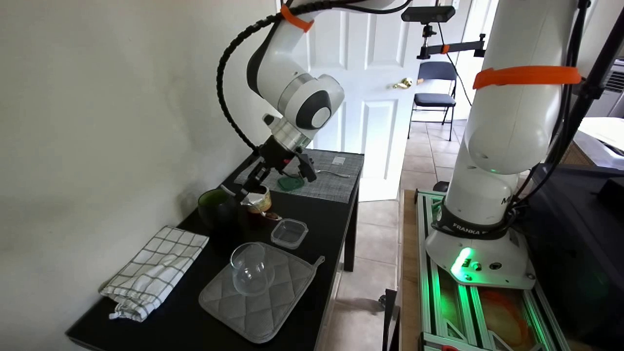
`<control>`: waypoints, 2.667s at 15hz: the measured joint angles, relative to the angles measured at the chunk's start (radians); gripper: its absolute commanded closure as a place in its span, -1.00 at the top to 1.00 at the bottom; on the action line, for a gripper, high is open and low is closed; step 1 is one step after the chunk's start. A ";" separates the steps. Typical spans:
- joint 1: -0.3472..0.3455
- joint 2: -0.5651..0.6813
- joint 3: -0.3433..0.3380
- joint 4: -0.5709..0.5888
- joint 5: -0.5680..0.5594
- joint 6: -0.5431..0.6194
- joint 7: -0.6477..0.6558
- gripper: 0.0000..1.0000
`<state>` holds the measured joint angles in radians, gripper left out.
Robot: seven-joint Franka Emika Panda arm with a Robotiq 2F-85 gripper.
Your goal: Pour the contents of the silver spoon into the small lunchbox
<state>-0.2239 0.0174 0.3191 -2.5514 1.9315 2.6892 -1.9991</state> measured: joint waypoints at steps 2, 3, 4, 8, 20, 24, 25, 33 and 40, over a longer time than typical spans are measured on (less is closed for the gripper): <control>-0.005 0.000 -0.007 -0.003 0.001 -0.031 -0.003 -0.95; -0.007 0.000 -0.009 -0.005 0.001 -0.046 -0.003 -0.95; -0.009 0.000 -0.012 -0.008 0.001 -0.059 -0.004 -0.95; 0.000 0.000 -0.047 -0.024 0.001 -0.108 -0.005 -0.95; 0.140 -0.001 -0.268 -0.042 0.000 -0.188 -0.006 -0.95; 0.147 -0.002 -0.287 -0.042 0.000 -0.225 -0.006 -0.95; 0.147 -0.002 -0.291 -0.042 -0.001 -0.233 -0.005 -0.95; 0.150 -0.002 -0.305 -0.045 -0.003 -0.255 -0.005 -0.95; 0.153 -0.008 -0.308 -0.052 -0.008 -0.262 -0.005 -0.95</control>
<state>-0.0709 0.0090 0.0111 -2.6036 1.9232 2.4274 -2.0040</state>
